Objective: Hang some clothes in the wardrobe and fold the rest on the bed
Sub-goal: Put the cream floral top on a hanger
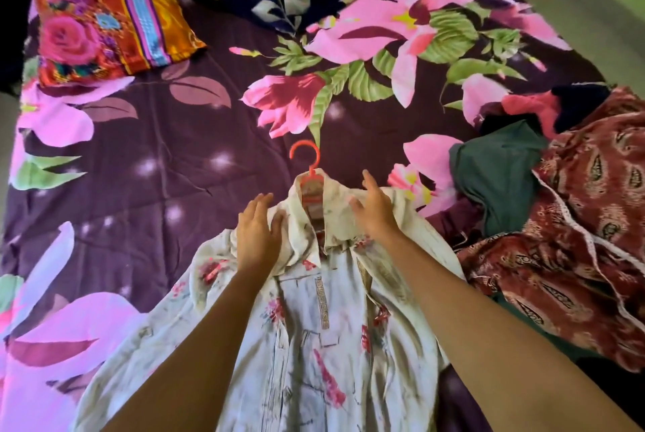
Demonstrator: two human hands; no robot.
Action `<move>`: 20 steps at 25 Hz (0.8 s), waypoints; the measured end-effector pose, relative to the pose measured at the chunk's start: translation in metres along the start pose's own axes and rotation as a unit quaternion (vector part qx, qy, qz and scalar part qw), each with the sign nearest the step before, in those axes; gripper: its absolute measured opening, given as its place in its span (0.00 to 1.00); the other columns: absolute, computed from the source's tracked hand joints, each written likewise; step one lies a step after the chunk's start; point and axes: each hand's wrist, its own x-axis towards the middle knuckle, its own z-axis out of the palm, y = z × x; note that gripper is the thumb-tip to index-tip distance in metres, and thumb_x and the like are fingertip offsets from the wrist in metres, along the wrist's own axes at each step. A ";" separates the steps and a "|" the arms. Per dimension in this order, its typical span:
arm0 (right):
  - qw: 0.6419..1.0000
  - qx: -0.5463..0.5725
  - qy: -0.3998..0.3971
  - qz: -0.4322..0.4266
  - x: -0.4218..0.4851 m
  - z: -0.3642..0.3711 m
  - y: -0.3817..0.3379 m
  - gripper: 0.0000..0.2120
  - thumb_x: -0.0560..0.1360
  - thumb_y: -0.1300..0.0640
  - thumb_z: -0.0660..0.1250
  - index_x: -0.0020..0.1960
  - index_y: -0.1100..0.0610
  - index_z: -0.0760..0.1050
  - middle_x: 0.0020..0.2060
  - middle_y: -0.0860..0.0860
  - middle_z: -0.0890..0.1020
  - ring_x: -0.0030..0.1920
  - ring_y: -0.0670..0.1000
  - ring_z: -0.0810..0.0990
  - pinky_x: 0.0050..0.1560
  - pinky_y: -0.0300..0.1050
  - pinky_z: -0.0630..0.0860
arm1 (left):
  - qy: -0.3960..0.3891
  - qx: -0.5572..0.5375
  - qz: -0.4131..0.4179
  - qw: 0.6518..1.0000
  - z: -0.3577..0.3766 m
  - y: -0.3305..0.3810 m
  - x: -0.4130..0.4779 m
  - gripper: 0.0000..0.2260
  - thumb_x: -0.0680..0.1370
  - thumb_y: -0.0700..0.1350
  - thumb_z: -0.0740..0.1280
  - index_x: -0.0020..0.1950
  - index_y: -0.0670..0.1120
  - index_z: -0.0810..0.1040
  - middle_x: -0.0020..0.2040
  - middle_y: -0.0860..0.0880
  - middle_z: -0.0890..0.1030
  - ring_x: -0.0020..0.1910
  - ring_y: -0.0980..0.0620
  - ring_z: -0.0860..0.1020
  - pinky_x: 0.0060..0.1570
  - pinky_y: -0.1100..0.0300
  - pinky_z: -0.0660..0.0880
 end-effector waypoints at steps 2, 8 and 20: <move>0.997 -0.003 -0.065 0.039 -0.004 0.006 -0.006 0.25 0.79 0.57 0.63 0.73 0.61 0.62 0.69 0.58 0.70 0.69 0.56 0.69 0.66 0.42 0.63 | -0.046 -0.015 -0.041 0.998 0.001 0.014 -0.005 0.20 0.79 0.44 0.63 0.70 0.40 0.68 0.68 0.41 0.72 0.68 0.41 0.69 0.68 0.49 0.63; 0.980 -0.098 -0.164 0.058 -0.074 -0.025 -0.029 0.24 0.79 0.53 0.64 0.70 0.65 0.65 0.66 0.61 0.73 0.67 0.58 0.70 0.62 0.44 0.66 | -0.231 0.028 -0.128 0.964 -0.028 0.073 -0.039 0.17 0.78 0.46 0.65 0.66 0.42 0.72 0.63 0.44 0.77 0.60 0.46 0.76 0.53 0.63 0.68; 0.928 -0.262 -0.259 0.062 -0.296 -0.201 -0.067 0.14 0.78 0.57 0.65 0.51 0.70 0.76 0.41 0.60 0.77 0.39 0.55 0.73 0.32 0.41 0.69 | -0.457 0.247 0.196 0.832 -0.156 0.247 -0.178 0.17 0.78 0.47 0.65 0.64 0.41 0.74 0.64 0.43 0.75 0.61 0.44 0.75 0.55 0.59 0.70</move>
